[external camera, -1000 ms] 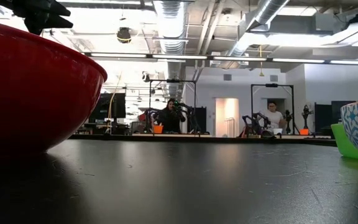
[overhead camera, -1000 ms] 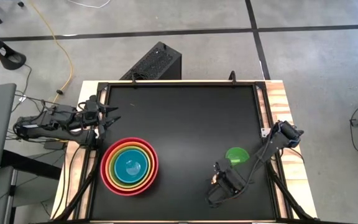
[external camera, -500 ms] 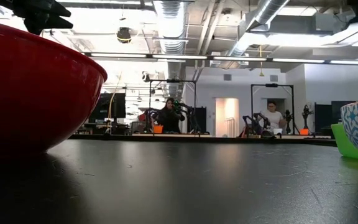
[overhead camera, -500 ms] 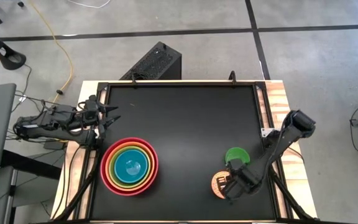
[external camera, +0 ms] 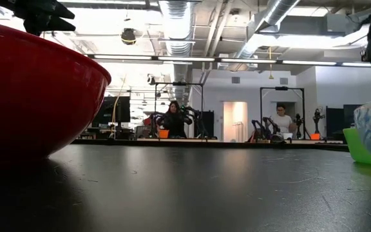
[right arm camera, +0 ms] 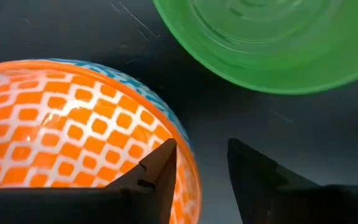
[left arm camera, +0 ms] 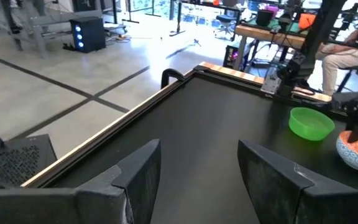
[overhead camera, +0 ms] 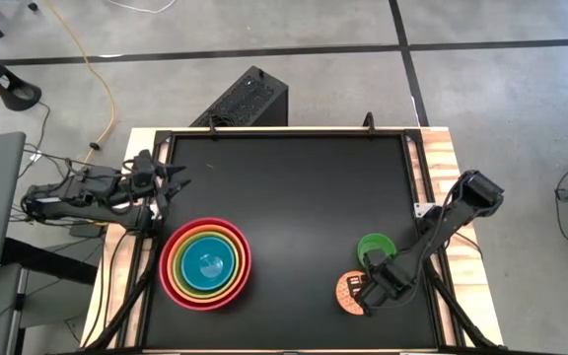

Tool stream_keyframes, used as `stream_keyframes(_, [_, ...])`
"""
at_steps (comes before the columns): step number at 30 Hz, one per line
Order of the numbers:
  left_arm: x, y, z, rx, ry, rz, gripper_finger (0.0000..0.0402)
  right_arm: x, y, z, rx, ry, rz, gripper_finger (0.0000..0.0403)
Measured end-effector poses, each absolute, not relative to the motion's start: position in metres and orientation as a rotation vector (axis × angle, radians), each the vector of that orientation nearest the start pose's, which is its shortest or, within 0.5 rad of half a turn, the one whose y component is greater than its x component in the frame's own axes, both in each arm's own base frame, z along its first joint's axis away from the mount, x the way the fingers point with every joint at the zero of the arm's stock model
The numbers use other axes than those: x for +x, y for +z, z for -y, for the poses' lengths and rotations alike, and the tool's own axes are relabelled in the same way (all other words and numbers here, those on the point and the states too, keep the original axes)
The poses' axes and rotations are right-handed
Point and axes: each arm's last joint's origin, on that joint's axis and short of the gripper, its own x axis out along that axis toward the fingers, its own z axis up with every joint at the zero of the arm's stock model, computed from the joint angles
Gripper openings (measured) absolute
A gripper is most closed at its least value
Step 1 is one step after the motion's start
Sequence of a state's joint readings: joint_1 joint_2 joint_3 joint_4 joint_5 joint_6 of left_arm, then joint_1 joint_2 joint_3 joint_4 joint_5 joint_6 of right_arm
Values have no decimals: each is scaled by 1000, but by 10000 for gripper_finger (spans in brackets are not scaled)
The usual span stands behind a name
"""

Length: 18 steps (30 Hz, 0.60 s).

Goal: Nest bowls inside each other
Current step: Stack the patterned orange bowl into the blue bowl

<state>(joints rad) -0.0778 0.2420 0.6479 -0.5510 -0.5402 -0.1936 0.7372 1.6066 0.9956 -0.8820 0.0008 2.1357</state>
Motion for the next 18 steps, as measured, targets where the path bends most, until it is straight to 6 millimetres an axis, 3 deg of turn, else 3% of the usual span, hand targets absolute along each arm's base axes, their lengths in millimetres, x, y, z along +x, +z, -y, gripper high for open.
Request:
stream_keyframes(3, [57,305,-11,-146,495,-91,203,201,176,-182,1134,-1004,-1278,108])
stream_keyframes(7, [57,305,-11,-146,498,-91,203,202,184,-179,1147,-969,-1271,24])
stream_keyframes(10, [57,305,-11,-144,498,-91,203,200,193,-173,1158,-933,-1268,18])
stream_keyframes(18, [57,305,-11,-129,509,-94,203,214,268,-152,1271,-661,-1103,8])
